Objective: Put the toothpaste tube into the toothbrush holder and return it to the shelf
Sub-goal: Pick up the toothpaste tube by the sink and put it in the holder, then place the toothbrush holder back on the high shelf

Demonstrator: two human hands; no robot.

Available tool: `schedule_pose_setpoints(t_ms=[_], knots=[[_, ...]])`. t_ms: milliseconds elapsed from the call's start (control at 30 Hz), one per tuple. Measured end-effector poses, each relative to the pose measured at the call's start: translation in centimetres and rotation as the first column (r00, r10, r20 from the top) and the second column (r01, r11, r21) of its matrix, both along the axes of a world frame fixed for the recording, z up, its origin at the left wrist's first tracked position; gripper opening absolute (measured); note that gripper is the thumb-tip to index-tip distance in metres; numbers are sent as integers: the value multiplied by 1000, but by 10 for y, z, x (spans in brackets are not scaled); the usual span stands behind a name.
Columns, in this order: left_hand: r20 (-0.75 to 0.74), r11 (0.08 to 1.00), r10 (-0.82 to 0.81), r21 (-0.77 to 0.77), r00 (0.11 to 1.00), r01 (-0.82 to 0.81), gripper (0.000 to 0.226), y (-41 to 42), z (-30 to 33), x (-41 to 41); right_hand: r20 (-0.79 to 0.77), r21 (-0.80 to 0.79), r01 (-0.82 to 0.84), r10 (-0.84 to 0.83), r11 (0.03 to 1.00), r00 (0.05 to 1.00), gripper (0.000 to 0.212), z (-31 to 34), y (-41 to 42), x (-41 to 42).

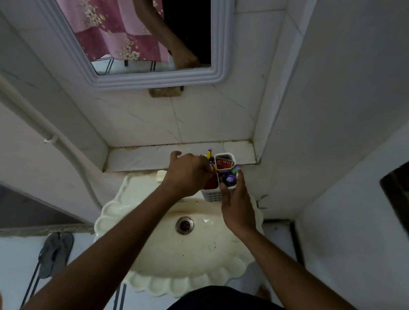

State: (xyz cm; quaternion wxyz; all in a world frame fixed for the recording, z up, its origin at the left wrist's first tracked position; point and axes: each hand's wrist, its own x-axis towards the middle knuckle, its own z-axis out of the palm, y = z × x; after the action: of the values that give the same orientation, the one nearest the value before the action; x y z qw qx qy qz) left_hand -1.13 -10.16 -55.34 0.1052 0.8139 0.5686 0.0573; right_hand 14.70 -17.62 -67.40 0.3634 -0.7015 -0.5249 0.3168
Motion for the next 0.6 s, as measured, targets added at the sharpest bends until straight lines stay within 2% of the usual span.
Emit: schedule_pose_setpoints(t_ms=[100, 167, 267, 367, 467, 600], knots=[[311, 992, 106, 36, 944, -124, 20, -1, -1, -15, -25, -2, 19, -19, 1000, 1000, 81, -1, -6, -2], [440, 982, 162, 17, 883, -189, 20, -1, 2, -25, -51, -8, 21, -21, 1000, 998, 96, -3, -14, -5], [501, 980, 180, -13, 847, -201, 25, -1, 0, -38, -77, -16, 34, -35, 999, 996, 128, -4, -19, -18], [543, 974, 213, -55, 812, -219, 29, -3, -2, -48, -52, 7, 109, -109, 994, 993, 145, -1, -10, -31], [577, 972, 224, -72, 785, -225, 35, -4, -3, -55, -41, 17, 201, -200, 979, 979, 145, -1, 1, -39], [573, 977, 206, -73, 793, -201, 39, 0, 0, -60, -97, 21, 251, -248, 968, 964, 134, 2, 9, -44]])
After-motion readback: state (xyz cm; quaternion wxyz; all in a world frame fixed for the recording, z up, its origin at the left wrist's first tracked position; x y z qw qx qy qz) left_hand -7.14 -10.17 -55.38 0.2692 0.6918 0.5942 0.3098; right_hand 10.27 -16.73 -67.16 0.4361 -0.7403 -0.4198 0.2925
